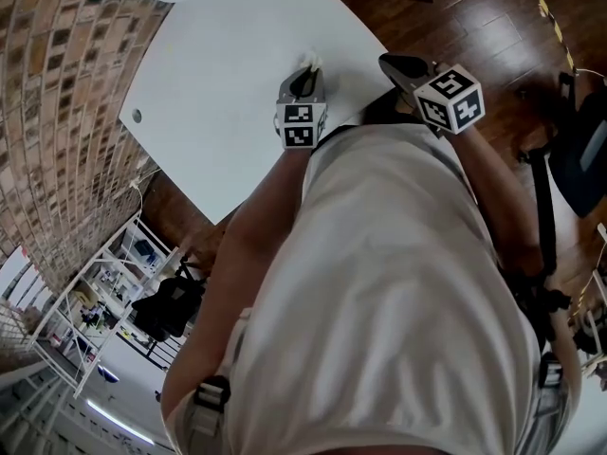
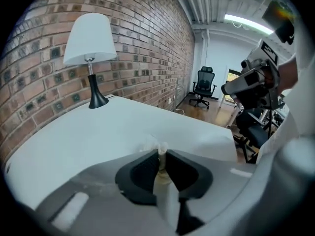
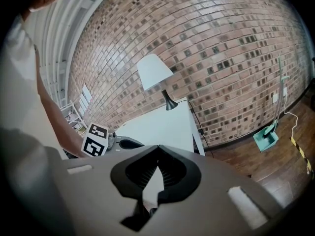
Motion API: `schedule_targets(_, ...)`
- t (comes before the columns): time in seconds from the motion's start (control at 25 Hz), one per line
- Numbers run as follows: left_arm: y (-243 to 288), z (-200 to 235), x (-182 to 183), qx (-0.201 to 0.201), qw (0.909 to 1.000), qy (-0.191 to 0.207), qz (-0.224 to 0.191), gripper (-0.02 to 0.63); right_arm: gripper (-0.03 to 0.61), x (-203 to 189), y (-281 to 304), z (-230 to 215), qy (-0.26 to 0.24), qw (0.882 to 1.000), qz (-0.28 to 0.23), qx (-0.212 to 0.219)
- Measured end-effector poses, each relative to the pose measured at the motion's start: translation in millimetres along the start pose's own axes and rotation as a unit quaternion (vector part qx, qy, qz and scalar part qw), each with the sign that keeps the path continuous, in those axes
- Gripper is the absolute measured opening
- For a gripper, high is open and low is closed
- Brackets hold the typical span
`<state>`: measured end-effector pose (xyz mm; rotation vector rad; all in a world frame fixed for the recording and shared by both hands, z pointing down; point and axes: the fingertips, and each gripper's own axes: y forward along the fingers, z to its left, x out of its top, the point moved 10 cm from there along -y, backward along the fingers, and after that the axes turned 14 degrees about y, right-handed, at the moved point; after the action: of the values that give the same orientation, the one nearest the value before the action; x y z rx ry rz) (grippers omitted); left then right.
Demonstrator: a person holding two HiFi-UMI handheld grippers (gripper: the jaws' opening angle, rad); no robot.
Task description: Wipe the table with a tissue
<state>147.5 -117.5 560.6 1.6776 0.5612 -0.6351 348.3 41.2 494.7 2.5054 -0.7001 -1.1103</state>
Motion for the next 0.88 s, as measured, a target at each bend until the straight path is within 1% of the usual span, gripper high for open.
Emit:
schedule_targets(0.08,4.0,-10.1,4.3,-0.028,0.9996,-0.002,-0.008,0.057,0.008,0.0,0.0,0.6,-0.003,1.000,0.004,0.002)
schedule_targets(0.12,6.4,-16.0,7.0,-0.051,0.9986,-0.007,-0.014,0.057,0.008,0.1,0.0,0.9,-0.006,1.000,0.005,0.003)
schedule_targets(0.2,12.0,-28.1,13.7,-0.102,0.9944,-0.017,-0.021,0.057,0.008,1.3,-0.1,1.4,-0.011,1.000,0.007,0.005)
schedule_targets(0.28,15.1,-36.4,20.9,-0.140,0.9898,-0.018,-0.019,0.057,0.008,3.1,0.3,2.5,-0.016,1.000,0.006,0.006)
schedule_targets(0.32,15.0,-40.0,24.8,-0.163,0.9860,-0.023,-0.023,0.057,0.008,3.7,0.7,3.3,-0.017,1.000,0.007,0.007)
schedule_targets(0.4,11.4,-48.9,34.4,-0.220,0.9738,-0.035,-0.048,0.057,0.008,5.2,2.3,4.5,-0.020,1.000,0.009,0.008)
schedule_targets(0.44,7.9,-52.9,38.8,-0.239,0.9684,-0.036,-0.062,0.057,0.008,6.1,3.3,5.2,-0.022,1.000,0.010,0.008)
schedule_targets(0.48,3.7,-55.6,41.3,-0.248,0.9653,-0.038,-0.073,0.057,0.008,7.1,4.1,6.1,-0.024,1.000,0.011,0.007)
schedule_targets(0.56,-6.0,-56.5,37.2,-0.241,0.9649,-0.056,-0.089,0.058,0.008,8.1,4.7,10.5,-0.029,1.000,0.012,0.003)
schedule_targets(0.64,-20.9,-47.8,17.7,-0.211,0.9677,-0.091,-0.103,0.058,0.008,5.5,10.3,20.7,-0.036,0.999,0.011,-0.001)
schedule_targets(0.68,-32.2,-38.0,4.9,-0.190,0.9704,-0.105,-0.107,0.058,0.008,3.5,17.8,27.3,-0.040,0.999,0.009,0.001)
schedule_targets(0.8,-73.3,-7.1,-25.1,-0.109,0.9803,-0.126,-0.106,0.058,0.008,-1.3,43.6,46.3,-0.054,0.998,0.003,0.025)
schedule_targets(0.88,-95.1,-6.1,-44.4,-0.067,0.9798,-0.151,-0.113,0.058,0.008,-7.0,44.5,61.2,-0.067,0.997,0.016,0.039)
